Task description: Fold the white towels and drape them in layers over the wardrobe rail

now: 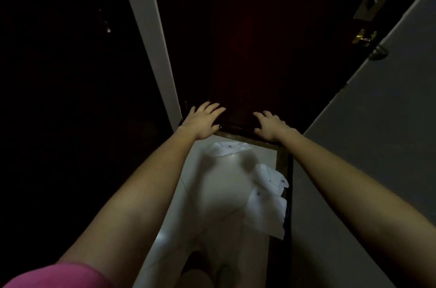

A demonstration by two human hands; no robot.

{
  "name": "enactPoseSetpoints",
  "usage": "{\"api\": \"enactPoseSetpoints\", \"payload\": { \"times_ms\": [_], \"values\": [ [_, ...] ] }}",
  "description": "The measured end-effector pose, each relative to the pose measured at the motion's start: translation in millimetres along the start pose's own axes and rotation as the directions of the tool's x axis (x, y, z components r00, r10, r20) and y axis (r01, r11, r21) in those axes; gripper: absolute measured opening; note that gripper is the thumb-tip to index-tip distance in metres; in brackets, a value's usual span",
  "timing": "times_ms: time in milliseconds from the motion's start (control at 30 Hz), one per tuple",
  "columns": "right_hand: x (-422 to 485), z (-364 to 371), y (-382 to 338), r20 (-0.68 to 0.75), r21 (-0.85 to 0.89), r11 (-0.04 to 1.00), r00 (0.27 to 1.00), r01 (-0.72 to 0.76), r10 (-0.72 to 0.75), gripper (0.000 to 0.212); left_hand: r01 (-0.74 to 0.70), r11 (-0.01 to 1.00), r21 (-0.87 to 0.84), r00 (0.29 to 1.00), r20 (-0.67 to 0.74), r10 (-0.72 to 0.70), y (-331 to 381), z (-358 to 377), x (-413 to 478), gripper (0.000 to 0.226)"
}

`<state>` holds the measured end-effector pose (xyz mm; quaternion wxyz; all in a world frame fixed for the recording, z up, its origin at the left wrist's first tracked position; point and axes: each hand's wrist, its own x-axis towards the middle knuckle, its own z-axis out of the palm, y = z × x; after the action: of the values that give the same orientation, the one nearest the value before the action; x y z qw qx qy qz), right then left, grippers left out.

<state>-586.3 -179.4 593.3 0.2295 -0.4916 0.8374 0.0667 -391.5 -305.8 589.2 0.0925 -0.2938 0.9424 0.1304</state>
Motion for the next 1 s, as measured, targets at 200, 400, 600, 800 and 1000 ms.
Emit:
{"api": "enactPoseSetpoints", "payload": {
  "times_ms": [200, 400, 600, 800, 1000],
  "values": [
    [106.1, 20.3, 6.1, 0.049, 0.051, 0.999, 0.999, -0.001, -0.001, 0.067, 0.008, 0.999, -0.035, 0.998, 0.055, -0.006, -49.8, 26.7, 102.4, 0.062],
    [243.2, 55.7, 11.3, 0.127, 0.125, 0.992, 0.992, -0.016, 0.000, 0.065, -0.047, 0.999, -0.022, 0.991, 0.126, 0.049, -110.4, 66.2, 221.4, 0.061],
    [362.8, 129.3, 25.5, 0.184, 0.121, 0.992, 0.983, -0.028, 0.005, 0.057, -0.126, 0.991, 0.037, 0.980, 0.158, 0.119, -147.9, 150.5, 318.2, 0.060],
    [491.6, 254.4, 60.6, 0.226, 0.025, 0.999, 0.974, 0.023, -0.028, 0.059, -0.100, 0.993, 0.070, 0.988, 0.123, 0.091, -198.1, 315.6, 420.4, 0.058],
    [614.8, 397.1, 95.6, 0.197, 0.082, 0.986, 0.967, 0.147, -0.161, 0.059, -0.174, 0.984, -0.031, 0.985, 0.015, 0.174, -242.9, 507.7, 499.4, 0.054]
  ]
}}
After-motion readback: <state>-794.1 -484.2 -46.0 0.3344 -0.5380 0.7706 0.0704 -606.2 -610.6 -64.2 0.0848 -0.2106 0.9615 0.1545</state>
